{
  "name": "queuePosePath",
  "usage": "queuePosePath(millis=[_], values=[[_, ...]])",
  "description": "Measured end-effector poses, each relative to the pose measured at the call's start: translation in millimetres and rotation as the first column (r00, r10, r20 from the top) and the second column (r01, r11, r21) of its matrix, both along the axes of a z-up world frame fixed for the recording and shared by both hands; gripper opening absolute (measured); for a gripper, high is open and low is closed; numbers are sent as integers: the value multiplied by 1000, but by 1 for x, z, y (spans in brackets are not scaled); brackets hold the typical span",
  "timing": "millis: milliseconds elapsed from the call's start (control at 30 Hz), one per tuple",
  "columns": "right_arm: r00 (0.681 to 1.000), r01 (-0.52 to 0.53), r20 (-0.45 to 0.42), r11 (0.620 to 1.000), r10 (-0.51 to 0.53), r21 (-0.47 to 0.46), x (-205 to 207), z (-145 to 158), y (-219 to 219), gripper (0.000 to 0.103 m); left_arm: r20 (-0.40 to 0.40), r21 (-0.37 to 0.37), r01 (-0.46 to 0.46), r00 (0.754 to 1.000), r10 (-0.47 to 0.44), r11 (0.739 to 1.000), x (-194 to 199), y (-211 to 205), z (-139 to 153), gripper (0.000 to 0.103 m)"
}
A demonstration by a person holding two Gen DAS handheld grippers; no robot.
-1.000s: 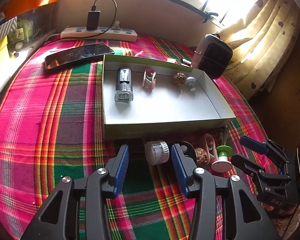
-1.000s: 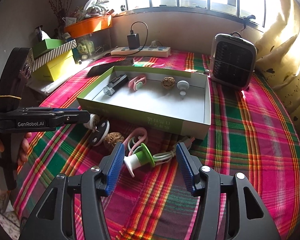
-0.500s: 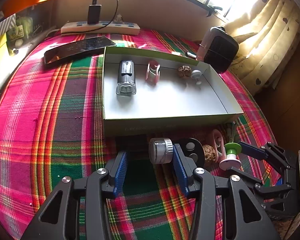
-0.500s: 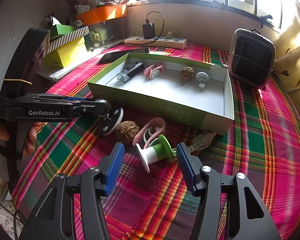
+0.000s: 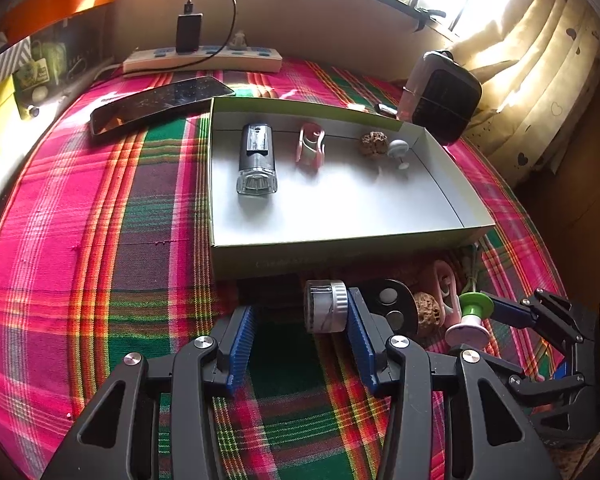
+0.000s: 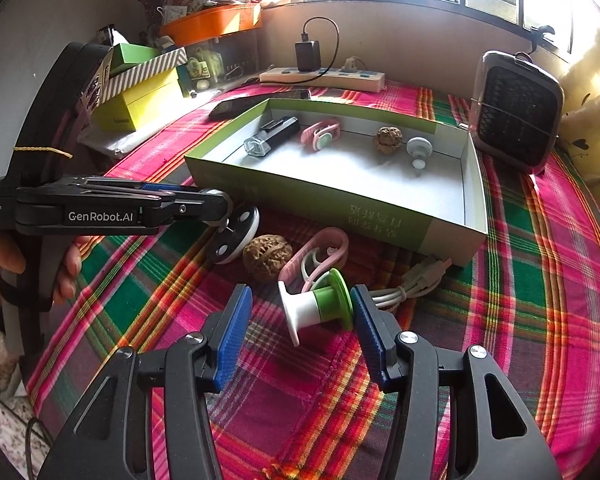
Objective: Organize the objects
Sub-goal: 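Close the left gripper on the white cylinder while the right gripper closes on the white-green spool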
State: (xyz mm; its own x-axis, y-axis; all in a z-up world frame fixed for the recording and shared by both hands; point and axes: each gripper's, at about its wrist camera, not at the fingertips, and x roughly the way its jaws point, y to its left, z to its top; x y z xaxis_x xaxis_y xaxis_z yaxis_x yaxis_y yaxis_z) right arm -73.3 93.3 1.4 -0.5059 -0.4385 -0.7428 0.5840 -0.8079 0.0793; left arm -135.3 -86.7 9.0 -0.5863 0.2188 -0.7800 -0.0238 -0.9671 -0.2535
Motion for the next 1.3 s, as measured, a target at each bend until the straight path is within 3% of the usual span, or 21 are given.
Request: queuePosePath(millis=[200,533,933,1300], values=[[1000,9,2,1000,-9,4,-1,0,0,37,-2,1,-9,1000,9,1000,-1,0,0,43],[1000,8,-1,1000,-8,9,0,0,-1,37,-8,1,-13,1000,13,1000,-1,0,0,42],[1000,8,0,1000,-8,9,0,0,-1,36,-18,-40,-43,999,42,998,0,-5,-2,17],[1000,9,4,1000,-9,14,0,-2,-3,36,-28,-46,-41,999,39,998,2,-6,-3,17]])
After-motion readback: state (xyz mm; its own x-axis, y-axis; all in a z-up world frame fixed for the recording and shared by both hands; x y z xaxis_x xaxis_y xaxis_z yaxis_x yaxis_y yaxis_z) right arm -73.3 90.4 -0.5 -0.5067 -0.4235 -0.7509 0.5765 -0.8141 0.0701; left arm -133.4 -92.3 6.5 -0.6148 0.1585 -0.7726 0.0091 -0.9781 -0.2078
